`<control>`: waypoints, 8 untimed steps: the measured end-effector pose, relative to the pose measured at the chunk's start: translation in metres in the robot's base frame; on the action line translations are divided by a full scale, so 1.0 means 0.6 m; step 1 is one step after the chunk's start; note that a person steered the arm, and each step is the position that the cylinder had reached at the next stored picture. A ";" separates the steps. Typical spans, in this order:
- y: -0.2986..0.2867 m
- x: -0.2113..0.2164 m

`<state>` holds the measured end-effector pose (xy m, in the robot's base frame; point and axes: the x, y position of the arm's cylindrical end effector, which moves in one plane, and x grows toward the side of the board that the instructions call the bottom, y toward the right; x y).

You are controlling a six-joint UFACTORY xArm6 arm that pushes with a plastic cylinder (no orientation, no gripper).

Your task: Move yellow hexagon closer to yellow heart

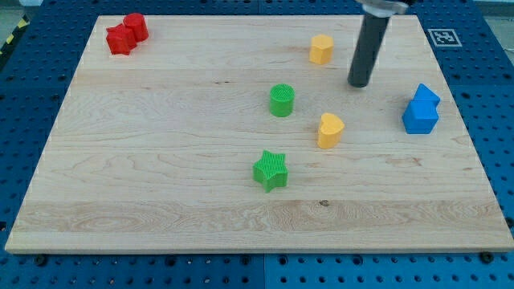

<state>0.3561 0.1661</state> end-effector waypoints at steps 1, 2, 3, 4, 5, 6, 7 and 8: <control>0.016 -0.063; -0.019 -0.171; -0.078 -0.211; -0.087 -0.158; -0.121 -0.150; -0.121 -0.118; -0.113 -0.090; -0.112 -0.056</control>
<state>0.3225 0.0989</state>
